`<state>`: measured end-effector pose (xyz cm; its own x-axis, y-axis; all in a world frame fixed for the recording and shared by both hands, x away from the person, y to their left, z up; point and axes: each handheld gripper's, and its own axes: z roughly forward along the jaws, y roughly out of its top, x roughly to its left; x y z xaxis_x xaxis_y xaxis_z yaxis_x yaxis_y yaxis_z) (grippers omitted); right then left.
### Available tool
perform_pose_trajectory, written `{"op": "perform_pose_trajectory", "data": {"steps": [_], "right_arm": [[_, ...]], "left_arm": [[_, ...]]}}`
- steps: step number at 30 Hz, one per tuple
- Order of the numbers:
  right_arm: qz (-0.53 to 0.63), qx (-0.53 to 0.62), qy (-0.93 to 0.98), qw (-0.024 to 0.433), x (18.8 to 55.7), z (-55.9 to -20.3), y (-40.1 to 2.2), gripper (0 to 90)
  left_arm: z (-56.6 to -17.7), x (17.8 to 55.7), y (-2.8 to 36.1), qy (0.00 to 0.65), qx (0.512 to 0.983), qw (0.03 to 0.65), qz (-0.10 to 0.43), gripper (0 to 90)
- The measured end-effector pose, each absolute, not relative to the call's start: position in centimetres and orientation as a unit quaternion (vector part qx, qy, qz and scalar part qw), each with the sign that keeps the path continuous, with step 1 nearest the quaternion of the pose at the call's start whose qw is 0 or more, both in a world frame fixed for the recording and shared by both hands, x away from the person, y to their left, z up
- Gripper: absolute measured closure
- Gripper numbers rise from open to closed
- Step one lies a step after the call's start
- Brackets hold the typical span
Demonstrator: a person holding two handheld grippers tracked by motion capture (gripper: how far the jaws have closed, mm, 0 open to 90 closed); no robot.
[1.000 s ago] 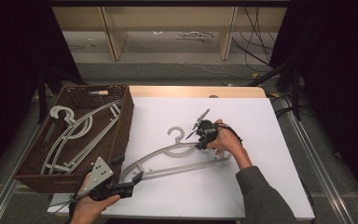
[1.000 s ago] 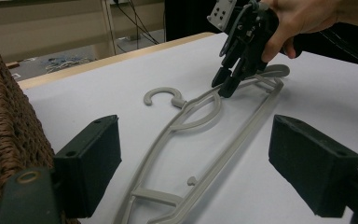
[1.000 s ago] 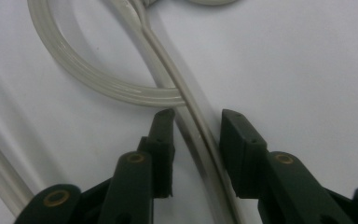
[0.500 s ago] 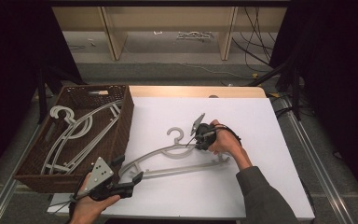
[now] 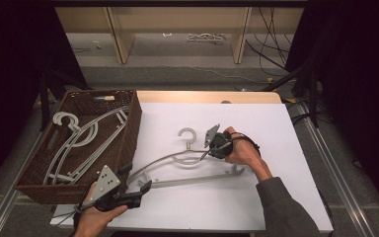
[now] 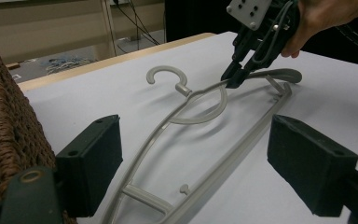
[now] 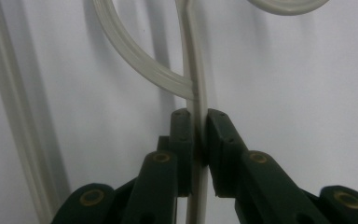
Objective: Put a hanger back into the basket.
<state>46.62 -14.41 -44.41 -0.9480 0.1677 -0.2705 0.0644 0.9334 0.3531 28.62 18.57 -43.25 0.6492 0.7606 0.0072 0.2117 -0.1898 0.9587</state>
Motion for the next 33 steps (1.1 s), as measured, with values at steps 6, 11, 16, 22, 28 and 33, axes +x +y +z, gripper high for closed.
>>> {"op": "perform_pose_trajectory", "data": {"steps": [6, 11, 16, 22, 28, 33], "right_arm": [[0.181, 0.053, 0.967, 0.173, 45.5, -43.3, -14.7, 82.1], [0.185, 0.042, 0.963, 0.191, 44.6, -42.3, -14.8, 82.2], [0.196, 0.045, 0.959, 0.198, 43.6, -41.3, -15.1, 82.3], [0.205, 0.039, 0.955, 0.211, 42.7, -40.4, -15.4, 82.3], [0.21, 0.036, 0.952, 0.22, 41.9, -40.0, -15.9, 82.4], [0.212, 0.034, 0.95, 0.226, 41.4, -39.6, -16.0, 82.4]], "left_arm": [[-42.8, 29.4, 17.6, 0.314, 0.745, 0.531, 0.255, 18.6], [-42.6, 30.1, 16.1, 0.309, 0.759, 0.513, 0.254, 18.9], [-42.3, 32.2, 13.8, 0.307, 0.784, 0.479, 0.248, 20.7], [-42.1, 35.8, 11.1, 0.317, 0.805, 0.442, 0.238, 22.5], [-42.3, 38.7, 9.3, 0.324, 0.815, 0.427, 0.221, 27.8], [-42.7, 39.5, 8.0, 0.314, 0.829, 0.412, 0.212, 33.6]]}}
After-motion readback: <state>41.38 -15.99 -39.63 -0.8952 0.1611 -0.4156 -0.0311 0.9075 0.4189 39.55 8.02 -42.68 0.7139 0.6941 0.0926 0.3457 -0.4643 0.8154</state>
